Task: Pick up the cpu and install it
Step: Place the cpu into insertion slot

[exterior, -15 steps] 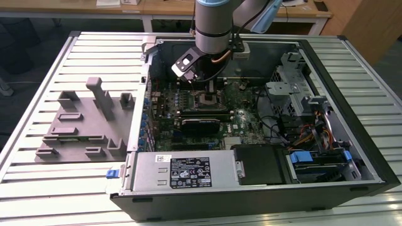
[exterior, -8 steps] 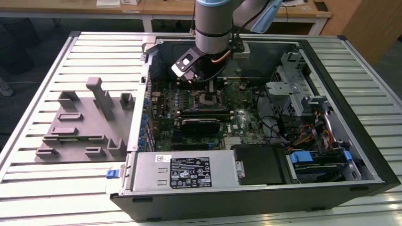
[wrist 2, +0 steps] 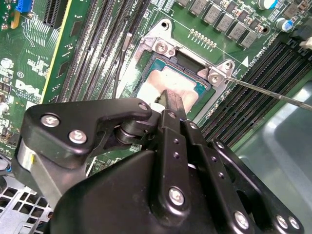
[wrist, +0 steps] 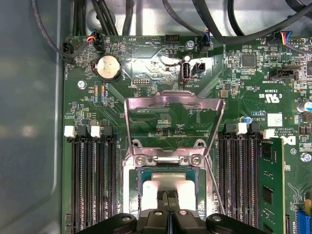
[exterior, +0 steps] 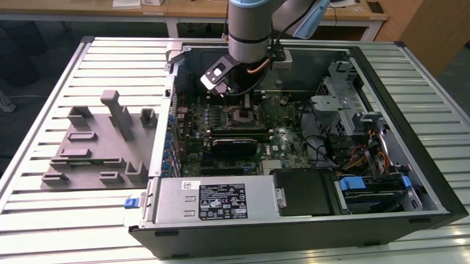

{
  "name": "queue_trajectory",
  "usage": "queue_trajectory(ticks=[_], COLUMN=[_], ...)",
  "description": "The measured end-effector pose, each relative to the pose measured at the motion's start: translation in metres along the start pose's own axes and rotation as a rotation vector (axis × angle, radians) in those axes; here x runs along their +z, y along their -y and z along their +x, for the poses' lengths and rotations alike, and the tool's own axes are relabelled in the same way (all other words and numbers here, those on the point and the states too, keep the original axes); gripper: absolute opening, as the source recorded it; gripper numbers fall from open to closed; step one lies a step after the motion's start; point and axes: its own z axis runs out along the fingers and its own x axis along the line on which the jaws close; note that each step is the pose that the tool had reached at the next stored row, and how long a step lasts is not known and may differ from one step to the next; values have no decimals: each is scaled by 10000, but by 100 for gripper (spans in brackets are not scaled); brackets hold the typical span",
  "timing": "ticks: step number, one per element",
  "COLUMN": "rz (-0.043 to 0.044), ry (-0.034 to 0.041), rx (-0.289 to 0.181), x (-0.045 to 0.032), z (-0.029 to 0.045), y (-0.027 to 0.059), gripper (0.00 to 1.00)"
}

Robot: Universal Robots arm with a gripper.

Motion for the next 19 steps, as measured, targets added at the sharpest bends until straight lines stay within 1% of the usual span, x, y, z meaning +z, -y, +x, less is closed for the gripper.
queue_trajectory(ticks=[3,4,11,14,19], rz=[-5,1,0,-3,-6], ry=[-8,2,2,2,2], rx=[0,-1,0,0,-1], x=[-20,-35,-157,-224,-371], z=[2,0,-1,0,-1], y=[-2,-1,-5,-7,-11], gripper=[11,11,11,11,11])
